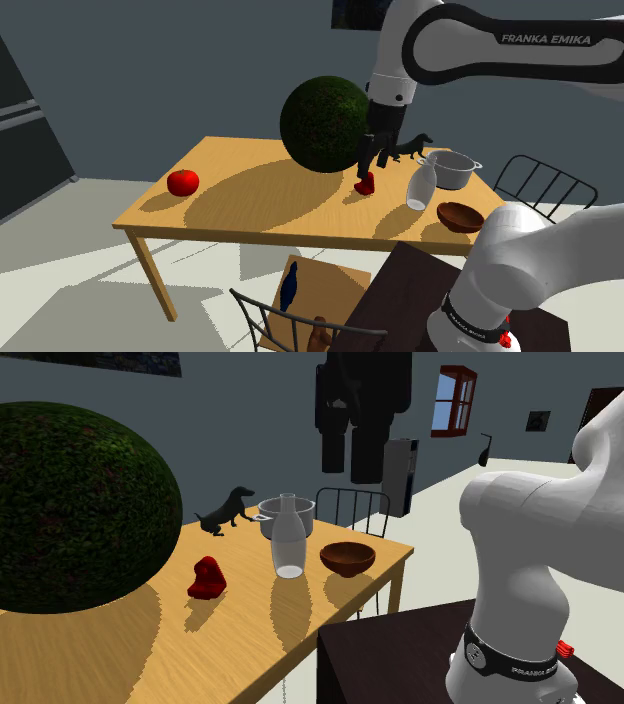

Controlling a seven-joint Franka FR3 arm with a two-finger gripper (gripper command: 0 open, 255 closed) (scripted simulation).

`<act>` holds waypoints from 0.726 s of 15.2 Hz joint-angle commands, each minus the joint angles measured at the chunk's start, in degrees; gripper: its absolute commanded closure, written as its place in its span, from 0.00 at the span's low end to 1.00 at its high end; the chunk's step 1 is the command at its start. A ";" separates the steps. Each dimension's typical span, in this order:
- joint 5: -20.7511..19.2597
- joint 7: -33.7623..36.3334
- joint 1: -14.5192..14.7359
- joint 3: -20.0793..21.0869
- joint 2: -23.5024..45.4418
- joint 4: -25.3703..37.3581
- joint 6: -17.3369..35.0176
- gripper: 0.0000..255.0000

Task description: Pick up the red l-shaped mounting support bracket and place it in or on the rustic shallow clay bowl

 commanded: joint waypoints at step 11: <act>-6.04 -8.60 -4.93 -8.63 11.23 -1.90 12.47 0.00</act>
